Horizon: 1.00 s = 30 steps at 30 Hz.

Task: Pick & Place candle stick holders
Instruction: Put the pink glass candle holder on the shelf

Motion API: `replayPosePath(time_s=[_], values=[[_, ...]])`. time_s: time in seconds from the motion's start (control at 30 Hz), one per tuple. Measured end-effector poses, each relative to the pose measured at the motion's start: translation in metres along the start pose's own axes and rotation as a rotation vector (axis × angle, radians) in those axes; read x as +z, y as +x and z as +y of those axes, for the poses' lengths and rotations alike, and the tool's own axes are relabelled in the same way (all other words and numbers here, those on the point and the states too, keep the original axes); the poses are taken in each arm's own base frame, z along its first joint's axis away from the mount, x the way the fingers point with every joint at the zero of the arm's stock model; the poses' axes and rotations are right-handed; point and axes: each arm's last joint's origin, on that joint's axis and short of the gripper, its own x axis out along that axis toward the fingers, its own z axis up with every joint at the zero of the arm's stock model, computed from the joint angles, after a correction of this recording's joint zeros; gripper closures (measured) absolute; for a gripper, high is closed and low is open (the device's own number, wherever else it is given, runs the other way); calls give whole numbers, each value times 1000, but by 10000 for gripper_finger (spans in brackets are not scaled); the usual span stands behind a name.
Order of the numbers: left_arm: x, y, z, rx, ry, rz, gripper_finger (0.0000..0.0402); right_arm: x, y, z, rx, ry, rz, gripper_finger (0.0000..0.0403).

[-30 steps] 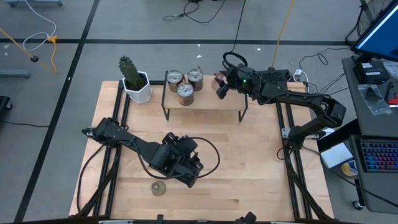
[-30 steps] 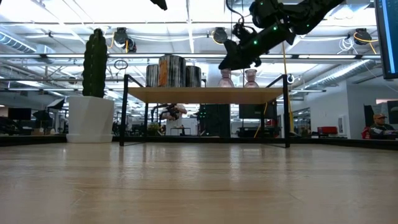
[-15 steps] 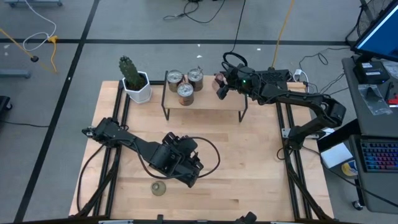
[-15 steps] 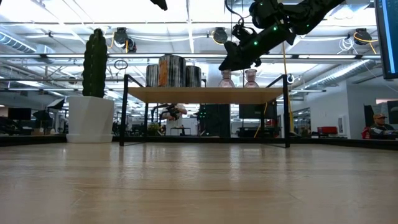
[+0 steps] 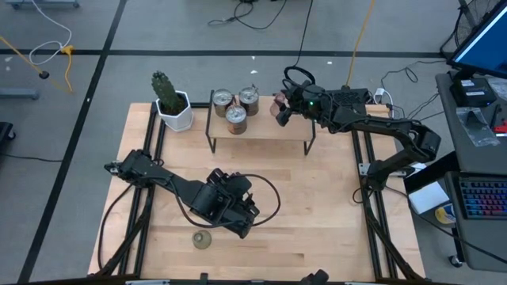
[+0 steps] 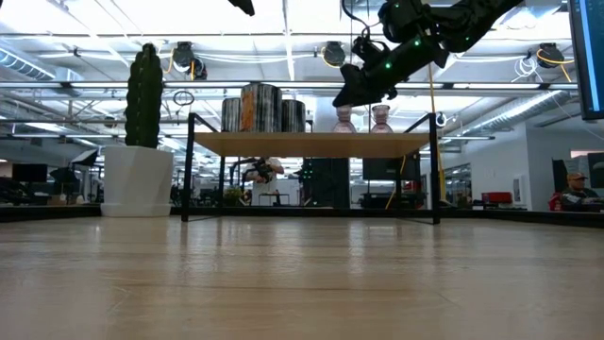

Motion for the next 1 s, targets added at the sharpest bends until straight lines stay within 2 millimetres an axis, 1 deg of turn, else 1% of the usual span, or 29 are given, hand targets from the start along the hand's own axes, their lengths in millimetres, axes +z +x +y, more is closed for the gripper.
replayPosePath(time_s=[0.47, 0.6, 1.0], values=[[0, 0, 0, -3, -3, -1, 110, 1, 0, 0, -9, -66, -11, 197], [0, 0, 0, -3, -3, -1, 110, 1, 0, -1, -34, -90, -6, 197], [0, 0, -1, -6, -6, -1, 110, 2, 0, -1, -36, -113, -19, 197]])
